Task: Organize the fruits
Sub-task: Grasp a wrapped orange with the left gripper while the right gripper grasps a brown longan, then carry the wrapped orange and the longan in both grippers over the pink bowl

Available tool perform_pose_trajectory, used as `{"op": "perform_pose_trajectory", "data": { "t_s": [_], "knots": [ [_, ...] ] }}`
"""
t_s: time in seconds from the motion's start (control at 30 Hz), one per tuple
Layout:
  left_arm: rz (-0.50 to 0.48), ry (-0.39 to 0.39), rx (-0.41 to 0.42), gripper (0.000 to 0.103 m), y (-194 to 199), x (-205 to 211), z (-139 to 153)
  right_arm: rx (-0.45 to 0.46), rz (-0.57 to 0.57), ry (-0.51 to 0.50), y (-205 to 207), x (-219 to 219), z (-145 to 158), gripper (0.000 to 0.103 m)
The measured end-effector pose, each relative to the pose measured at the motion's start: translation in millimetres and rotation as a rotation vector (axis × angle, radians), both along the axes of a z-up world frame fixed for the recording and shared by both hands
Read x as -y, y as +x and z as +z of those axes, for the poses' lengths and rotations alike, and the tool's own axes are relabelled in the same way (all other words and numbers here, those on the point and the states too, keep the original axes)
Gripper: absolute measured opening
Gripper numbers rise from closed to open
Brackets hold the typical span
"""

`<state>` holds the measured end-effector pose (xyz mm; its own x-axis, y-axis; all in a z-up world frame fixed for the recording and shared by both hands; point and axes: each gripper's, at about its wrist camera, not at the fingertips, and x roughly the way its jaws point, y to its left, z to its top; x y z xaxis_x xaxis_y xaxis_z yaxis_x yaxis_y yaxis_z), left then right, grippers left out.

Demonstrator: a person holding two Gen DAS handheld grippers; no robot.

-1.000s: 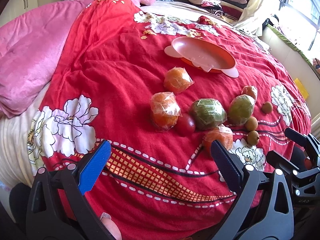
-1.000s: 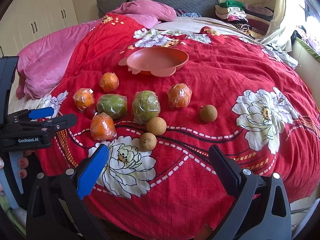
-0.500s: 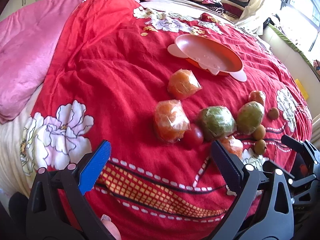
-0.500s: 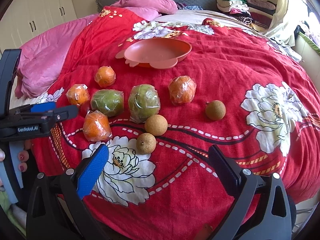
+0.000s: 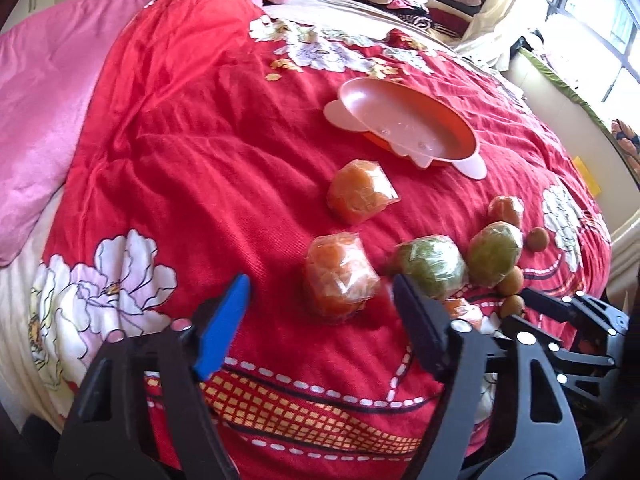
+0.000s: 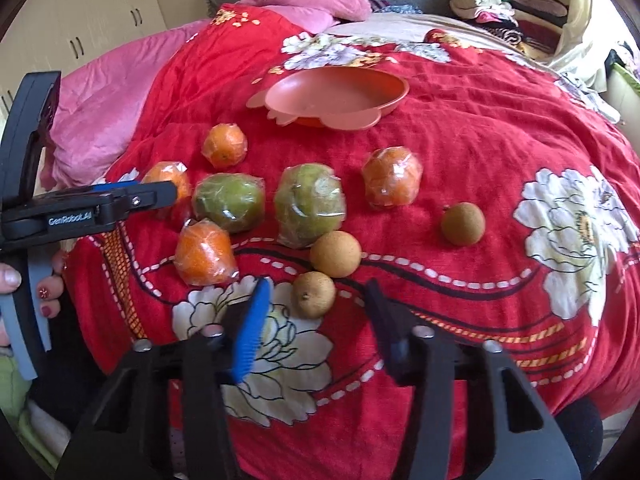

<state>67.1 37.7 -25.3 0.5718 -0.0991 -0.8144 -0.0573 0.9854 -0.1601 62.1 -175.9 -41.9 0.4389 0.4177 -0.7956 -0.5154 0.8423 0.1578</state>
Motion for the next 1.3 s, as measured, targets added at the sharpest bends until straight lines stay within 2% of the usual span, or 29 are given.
{"op": "perform_pose_trajectory", "data": {
  "t_s": [0.07, 0.17, 0.37, 0.43, 0.7, 0.87, 1.03, 1.3],
  "knots": [
    [-0.015, -0.008, 0.001, 0.053, 3, 2, 0, -0.01, 0.014, 0.002, 0, -2, -2, 0.028],
    [-0.033, -0.024, -0.01, 0.046, 7, 4, -3, -0.015, 0.023, 0.006, 0, -4, -3, 0.022],
    [-0.047, -0.028, -0.012, 0.038, 12, 6, -5, -0.023, 0.02, 0.031, 1, 0, -3, 0.021],
    [-0.036, -0.022, -0.013, 0.029, 12, 4, -5, -0.028, 0.022, 0.043, 0, 1, -1, 0.021],
    [-0.043, -0.057, -0.014, 0.028, 14, -1, -1, -0.02, 0.015, 0.087, 1, 12, 14, 0.021],
    [-0.058, -0.071, 0.01, 0.027, 19, 1, 13, 0.024, 0.012, 0.109, 7, 18, 34, 0.021],
    [-0.066, -0.076, 0.026, 0.027, 28, 5, 23, 0.076, 0.011, 0.113, 20, 18, 50, 0.021],
    [-0.096, -0.073, 0.033, 0.026, 57, 13, 37, 0.097, 0.023, 0.127, 53, 14, 60, 0.021]
  ]
}}
